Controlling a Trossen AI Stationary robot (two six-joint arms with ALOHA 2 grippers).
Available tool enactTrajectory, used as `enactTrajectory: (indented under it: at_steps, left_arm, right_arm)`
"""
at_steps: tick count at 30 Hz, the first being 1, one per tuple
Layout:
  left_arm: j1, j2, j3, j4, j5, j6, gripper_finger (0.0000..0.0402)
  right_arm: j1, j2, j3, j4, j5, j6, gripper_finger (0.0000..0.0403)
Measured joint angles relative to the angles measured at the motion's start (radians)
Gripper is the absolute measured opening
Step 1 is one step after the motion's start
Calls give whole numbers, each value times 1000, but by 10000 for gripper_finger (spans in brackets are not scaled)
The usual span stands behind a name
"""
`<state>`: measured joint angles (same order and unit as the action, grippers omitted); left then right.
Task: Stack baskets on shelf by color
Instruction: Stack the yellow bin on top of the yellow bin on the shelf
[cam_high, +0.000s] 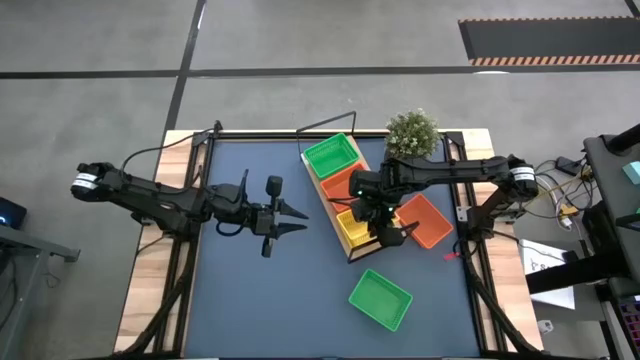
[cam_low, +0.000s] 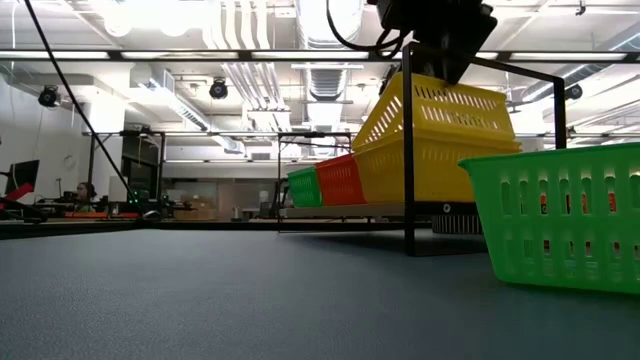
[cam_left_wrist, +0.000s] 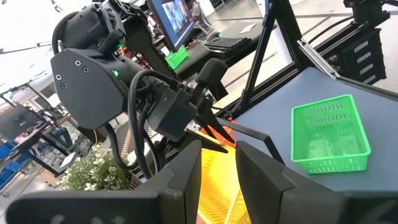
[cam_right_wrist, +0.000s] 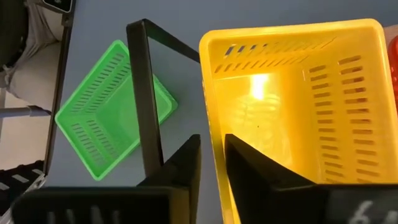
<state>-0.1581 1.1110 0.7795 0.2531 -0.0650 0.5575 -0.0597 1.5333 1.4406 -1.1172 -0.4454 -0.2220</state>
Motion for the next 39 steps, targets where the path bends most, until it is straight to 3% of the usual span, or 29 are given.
enactTrajectory:
  at_steps: [7,17,29,39]
  left_arm:
    - [0,0,0,0,0,0,83]
    - [0,1,2,1,0,0,83]
    - [0,1,2,0,0,-1,83]
    - [0,1,1,0,0,-1,83]
  right_arm:
    - [0,-7,0,-3,0,-21,16]
    - [1,-16,56,-57,3,-27,13]
    - [120,-58,104,-89,326,-11,13]
    - [153,-46,79,-60,361,18,13]
